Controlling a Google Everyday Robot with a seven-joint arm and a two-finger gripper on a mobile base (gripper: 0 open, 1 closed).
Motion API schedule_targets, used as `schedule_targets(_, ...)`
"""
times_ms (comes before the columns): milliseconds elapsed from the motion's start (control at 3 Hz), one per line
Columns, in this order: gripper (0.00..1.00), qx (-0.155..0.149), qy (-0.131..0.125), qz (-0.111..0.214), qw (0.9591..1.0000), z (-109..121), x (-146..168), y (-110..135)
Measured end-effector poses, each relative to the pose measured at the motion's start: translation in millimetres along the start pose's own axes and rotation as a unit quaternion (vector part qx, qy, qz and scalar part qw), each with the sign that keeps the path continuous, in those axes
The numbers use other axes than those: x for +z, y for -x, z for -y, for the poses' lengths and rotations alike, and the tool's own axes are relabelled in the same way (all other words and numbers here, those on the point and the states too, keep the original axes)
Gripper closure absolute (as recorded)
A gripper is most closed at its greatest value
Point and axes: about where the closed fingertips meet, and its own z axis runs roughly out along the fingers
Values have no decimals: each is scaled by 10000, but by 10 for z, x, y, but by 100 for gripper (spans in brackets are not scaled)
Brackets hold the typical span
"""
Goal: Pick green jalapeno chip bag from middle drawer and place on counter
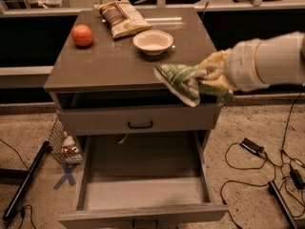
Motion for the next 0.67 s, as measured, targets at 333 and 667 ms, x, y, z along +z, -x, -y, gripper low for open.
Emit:
schedule_targets(333, 100, -271, -36, -178, 9995, 402, 127, 143)
schedule_targets(667, 100, -407, -123, -231, 9988, 757, 288, 119)
